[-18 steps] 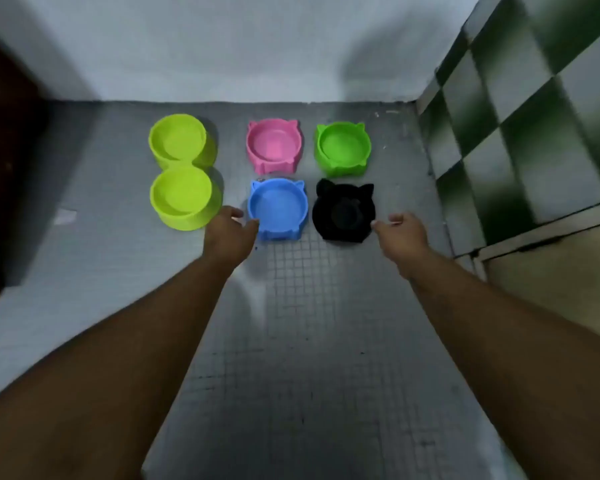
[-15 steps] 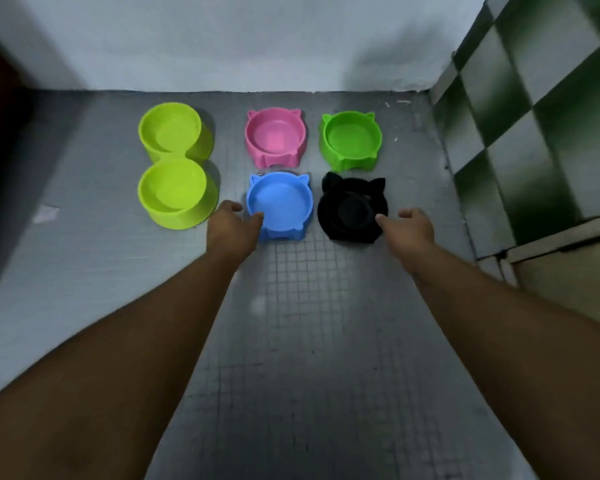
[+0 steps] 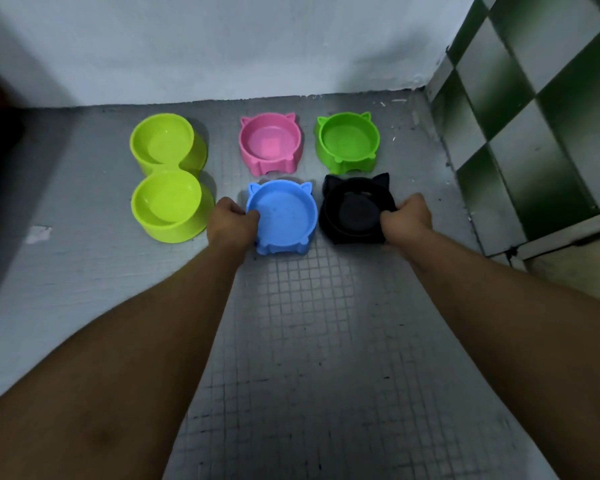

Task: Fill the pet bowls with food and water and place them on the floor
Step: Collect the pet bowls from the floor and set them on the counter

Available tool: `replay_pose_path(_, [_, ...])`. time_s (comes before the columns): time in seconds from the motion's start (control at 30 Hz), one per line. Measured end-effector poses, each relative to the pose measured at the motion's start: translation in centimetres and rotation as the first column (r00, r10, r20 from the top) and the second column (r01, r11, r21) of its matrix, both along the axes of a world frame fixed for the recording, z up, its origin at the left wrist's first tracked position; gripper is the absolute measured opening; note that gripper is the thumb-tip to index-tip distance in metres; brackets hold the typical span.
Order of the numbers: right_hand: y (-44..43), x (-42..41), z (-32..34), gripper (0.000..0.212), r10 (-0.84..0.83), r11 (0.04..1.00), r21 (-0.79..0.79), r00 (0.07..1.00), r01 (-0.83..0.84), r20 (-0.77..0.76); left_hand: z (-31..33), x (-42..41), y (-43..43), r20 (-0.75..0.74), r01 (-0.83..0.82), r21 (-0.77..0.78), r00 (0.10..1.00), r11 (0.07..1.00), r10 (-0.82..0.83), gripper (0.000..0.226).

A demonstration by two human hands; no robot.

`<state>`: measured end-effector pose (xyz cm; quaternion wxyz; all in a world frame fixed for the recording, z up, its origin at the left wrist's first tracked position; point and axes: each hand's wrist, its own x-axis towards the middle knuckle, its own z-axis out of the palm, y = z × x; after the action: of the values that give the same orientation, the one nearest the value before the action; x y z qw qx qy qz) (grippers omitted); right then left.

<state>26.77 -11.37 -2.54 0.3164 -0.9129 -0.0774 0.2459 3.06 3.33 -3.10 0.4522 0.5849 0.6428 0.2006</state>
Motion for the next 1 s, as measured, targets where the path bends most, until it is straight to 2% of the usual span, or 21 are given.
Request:
replay_pose_path(0.07, [-0.5, -0.6, 2.3, 0.036, -0.004, 0.996, 0.086, 0.999, 0.007, -0.033, 2.4, -0.5, -0.4, 0.103, -0.032, -0.097, 0.994, 0.995, 0.042, 0.016])
replay_pose_path(0.17, [-1.5, -1.7, 8.3, 0.043, 0.042, 0.99, 0.139, 0.993, -0.026, -0.107, 9.0, -1.9, -0.8, 0.2, -0.004, -0.182, 0.979, 0.983, 0.041, 0.027])
replay_pose_path(0.27, [-2.3, -3.8, 18.2, 0.049, 0.037, 0.98, 0.197, 0.983, -0.001, -0.178, 18.6, -3.4, -1.4, 0.256, 0.016, -0.215, 0.966, 0.976, 0.041, 0.035])
replay_pose_path(0.4, [-4.5, -6.0, 31.1, 0.047, 0.06, 0.969, 0.247, 0.963, 0.007, -0.263, 31.1, -5.7, -2.7, 0.233, 0.043, -0.218, 0.972, 0.975, 0.01, 0.041])
replay_pose_path(0.53, [-7.3, -7.8, 45.8, 0.054, 0.058, 0.955, 0.294, 0.953, 0.034, -0.298, 45.0, -8.3, -4.6, 0.232, 0.078, -0.241, 0.973, 0.967, -0.021, 0.042])
replay_pose_path(0.7, [-11.4, -10.8, 61.0, 0.058, 0.049, 0.917, 0.391, 0.952, 0.076, -0.301, 59.3, -10.7, -6.5, 0.247, 0.229, -0.209, 0.953, 0.951, -0.175, 0.04])
replay_pose_path(0.83, [-15.9, -14.5, 68.7, 0.056, -0.041, 0.88, 0.449, 0.966, 0.156, -0.257, 66.4, -11.9, -8.1, 0.331, 0.339, -0.167, 0.904, 0.926, -0.271, 0.039])
replay_pose_path(1.0, [-22.3, -21.1, 73.6, 0.054, -0.237, 0.808, 0.495, 0.945, 0.32, -0.224, 72.4, -14.3, -11.0, 0.361, 0.507, -0.081, 0.817, 0.858, -0.449, 0.041])
